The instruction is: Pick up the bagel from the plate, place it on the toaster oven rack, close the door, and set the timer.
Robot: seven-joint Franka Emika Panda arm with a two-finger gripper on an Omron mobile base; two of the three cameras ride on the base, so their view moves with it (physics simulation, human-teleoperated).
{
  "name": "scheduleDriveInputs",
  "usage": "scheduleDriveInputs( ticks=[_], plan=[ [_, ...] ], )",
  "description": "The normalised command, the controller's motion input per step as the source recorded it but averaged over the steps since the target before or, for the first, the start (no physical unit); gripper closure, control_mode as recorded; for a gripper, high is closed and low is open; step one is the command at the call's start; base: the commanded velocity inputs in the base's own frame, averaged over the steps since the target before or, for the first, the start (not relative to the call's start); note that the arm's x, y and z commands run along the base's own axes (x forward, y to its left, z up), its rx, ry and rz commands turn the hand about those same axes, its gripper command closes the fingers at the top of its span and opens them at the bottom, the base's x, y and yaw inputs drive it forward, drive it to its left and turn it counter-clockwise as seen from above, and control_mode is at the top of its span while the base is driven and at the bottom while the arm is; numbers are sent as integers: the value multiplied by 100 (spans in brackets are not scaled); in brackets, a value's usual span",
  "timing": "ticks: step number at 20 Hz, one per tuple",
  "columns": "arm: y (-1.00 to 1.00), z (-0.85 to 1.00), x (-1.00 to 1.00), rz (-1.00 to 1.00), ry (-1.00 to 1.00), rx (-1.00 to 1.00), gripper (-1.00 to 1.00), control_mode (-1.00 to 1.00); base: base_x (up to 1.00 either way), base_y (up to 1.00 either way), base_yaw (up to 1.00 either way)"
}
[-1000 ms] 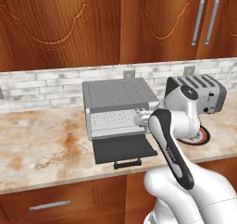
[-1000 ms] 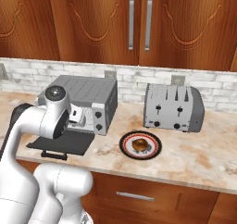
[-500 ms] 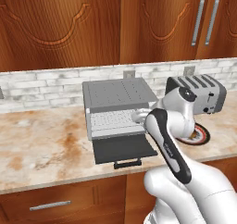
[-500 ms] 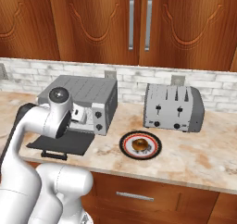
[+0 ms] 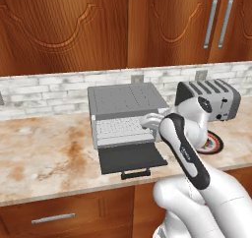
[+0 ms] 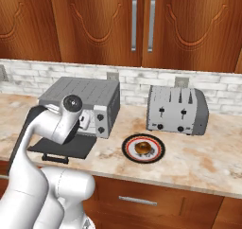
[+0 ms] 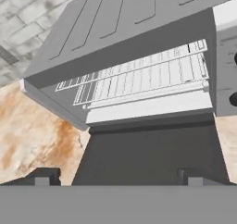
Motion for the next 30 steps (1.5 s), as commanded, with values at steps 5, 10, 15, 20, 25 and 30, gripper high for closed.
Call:
scheduleDriveInputs(
  ticks=[5,10,15,20,25,30],
  plan=[
    [1,-29,18,-5,0,9,-100,-100,0,0,0],
    [1,-33,23,-6,-2,22,-100,-100,0,0,0],
    [0,-29,22,-4,-2,24,-100,-100,0,0,0],
    [7,-7,41,-5,1,4,-100,-100,0,0,0],
    [10,-21,33,-1,3,0,-100,-100,0,0,0],
    [0,-35,13,0,0,0,-100,-100,0,0,0]
  ],
)
